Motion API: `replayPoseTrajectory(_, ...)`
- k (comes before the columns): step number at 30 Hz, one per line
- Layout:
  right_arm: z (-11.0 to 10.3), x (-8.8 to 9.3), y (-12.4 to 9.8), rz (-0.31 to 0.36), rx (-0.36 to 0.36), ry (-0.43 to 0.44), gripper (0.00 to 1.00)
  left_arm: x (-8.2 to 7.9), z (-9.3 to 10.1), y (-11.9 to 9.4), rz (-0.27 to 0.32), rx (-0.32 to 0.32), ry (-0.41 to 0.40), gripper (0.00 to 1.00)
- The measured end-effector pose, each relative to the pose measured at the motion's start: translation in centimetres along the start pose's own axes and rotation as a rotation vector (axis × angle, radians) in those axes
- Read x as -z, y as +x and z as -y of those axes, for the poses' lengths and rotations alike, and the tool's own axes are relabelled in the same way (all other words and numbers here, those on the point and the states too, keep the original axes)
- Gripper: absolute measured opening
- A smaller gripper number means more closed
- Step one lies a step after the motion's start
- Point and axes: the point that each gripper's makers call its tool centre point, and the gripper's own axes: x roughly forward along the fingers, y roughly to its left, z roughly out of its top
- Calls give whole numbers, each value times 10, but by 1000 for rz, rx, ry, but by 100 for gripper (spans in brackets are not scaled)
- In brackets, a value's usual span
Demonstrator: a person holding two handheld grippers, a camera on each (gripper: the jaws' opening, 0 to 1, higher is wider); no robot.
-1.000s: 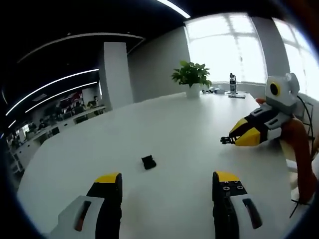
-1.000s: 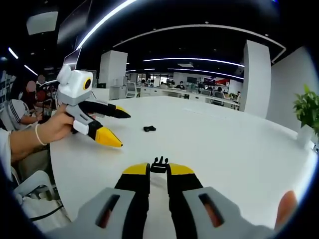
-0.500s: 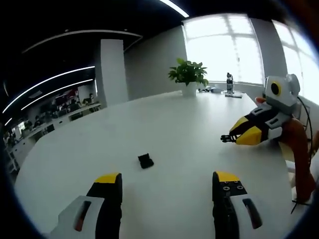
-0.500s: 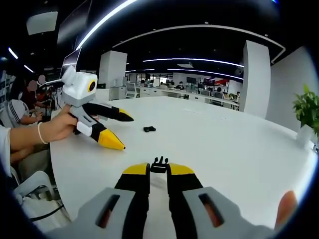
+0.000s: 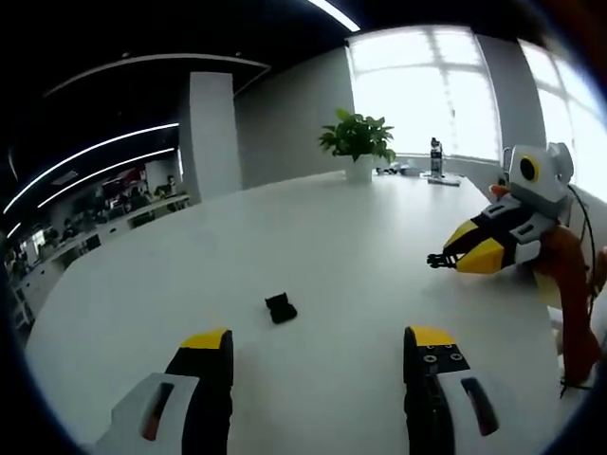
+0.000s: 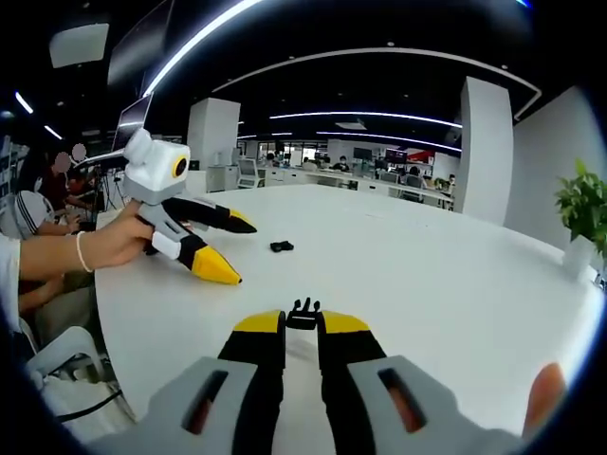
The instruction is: Snap the two parts of the plastic buckle together until the buckle closes and remains connected.
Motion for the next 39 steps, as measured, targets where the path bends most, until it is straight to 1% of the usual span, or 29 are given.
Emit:
replayPoseTrajectory(3, 1, 0, 0, 1, 1, 1, 13, 0, -1, 3, 2, 13, -17, 74)
replayPoseTrajectory(7, 1, 0, 0, 0, 0, 2, 13, -6, 0, 4, 43, 48, -53, 74)
replayPoseTrajectory(10, 2, -1, 0, 1, 1, 1, 13, -8, -1, 5, 63, 62, -79, 74)
replayPoseTrajectory(17, 3, -1, 0, 1, 4, 4, 13, -7, -7, 10, 43, 54, -79, 74)
replayPoseTrajectory(19, 3, -1, 0, 1, 3, 4, 13, -6, -8, 10, 38, 54, -78, 72)
replayPoseTrajectory(22, 3, -1, 1, 1, 2, 4, 13, -6, -10, 11, 40, 59, -86, 70)
replayPoseTrajectory(28, 3, -1, 1, 1, 2, 5, 13, -7, -14, 14, 40, 62, -101, 69)
replayPoseTrajectory(32, 3, -1, 1, 1, 2, 4, 13, -7, -13, 14, 38, 70, -95, 67)
replayPoseTrajectory(36, 2, -1, 0, 0, 2, 4, 13, -8, -10, 15, 39, 93, -85, 61)
replayPoseTrajectory(39, 2, -1, 0, 1, 3, 4, 13, -9, -8, 15, 39, 98, -77, 60)
